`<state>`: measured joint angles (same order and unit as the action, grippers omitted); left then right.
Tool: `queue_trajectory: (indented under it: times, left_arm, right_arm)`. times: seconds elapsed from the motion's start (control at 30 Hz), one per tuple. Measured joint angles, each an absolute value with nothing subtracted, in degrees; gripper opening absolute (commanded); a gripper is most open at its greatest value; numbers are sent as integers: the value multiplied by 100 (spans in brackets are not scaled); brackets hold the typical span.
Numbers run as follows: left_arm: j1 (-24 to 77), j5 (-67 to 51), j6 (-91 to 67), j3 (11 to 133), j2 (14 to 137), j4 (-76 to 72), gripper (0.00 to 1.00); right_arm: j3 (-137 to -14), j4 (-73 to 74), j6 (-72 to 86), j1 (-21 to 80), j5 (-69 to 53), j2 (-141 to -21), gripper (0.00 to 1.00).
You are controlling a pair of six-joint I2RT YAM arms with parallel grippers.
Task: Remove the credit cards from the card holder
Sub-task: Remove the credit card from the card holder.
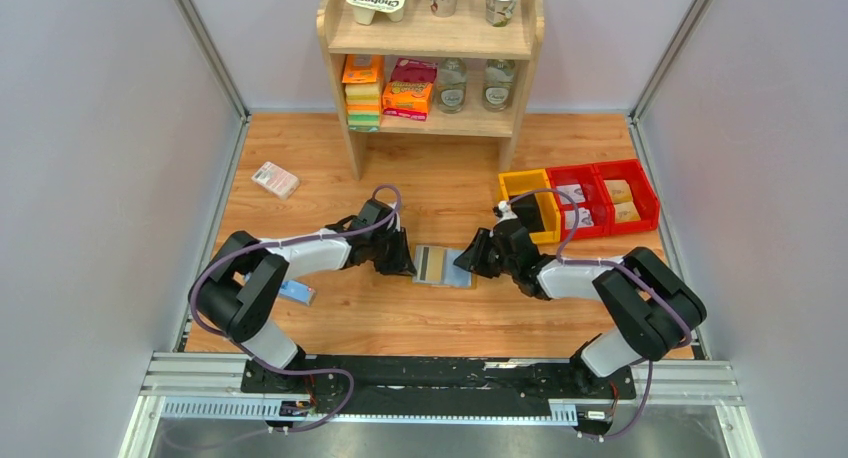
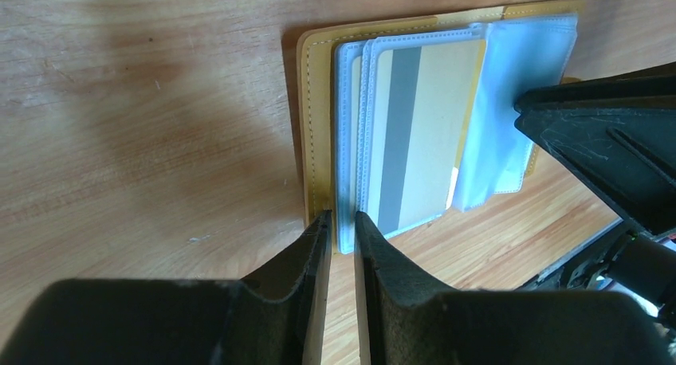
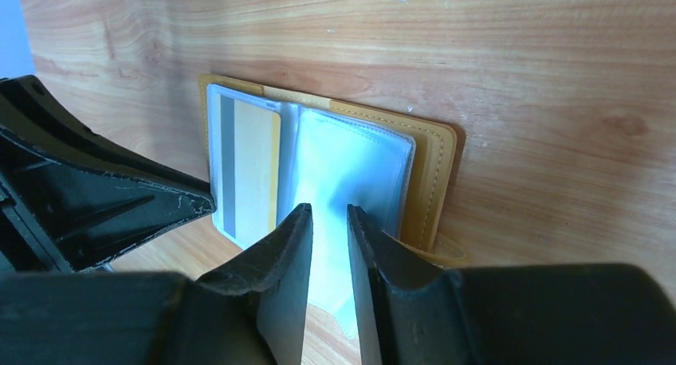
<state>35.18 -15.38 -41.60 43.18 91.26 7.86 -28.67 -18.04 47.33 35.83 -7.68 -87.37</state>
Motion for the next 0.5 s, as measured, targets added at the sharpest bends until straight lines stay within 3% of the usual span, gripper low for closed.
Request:
queue_trajectory:
  times: [0.3,0.5]
  left_arm:
    - [3518,-1334,-4010,3846,8455,1103,29]
    - [3518,-1278,-3940,3900,7983,1262,32]
  right_arm:
    - [-2762,-1684,4617,3592,-1166,-8455,46]
    - [-3170,-1509,4536,3594,-1448,-8407,46]
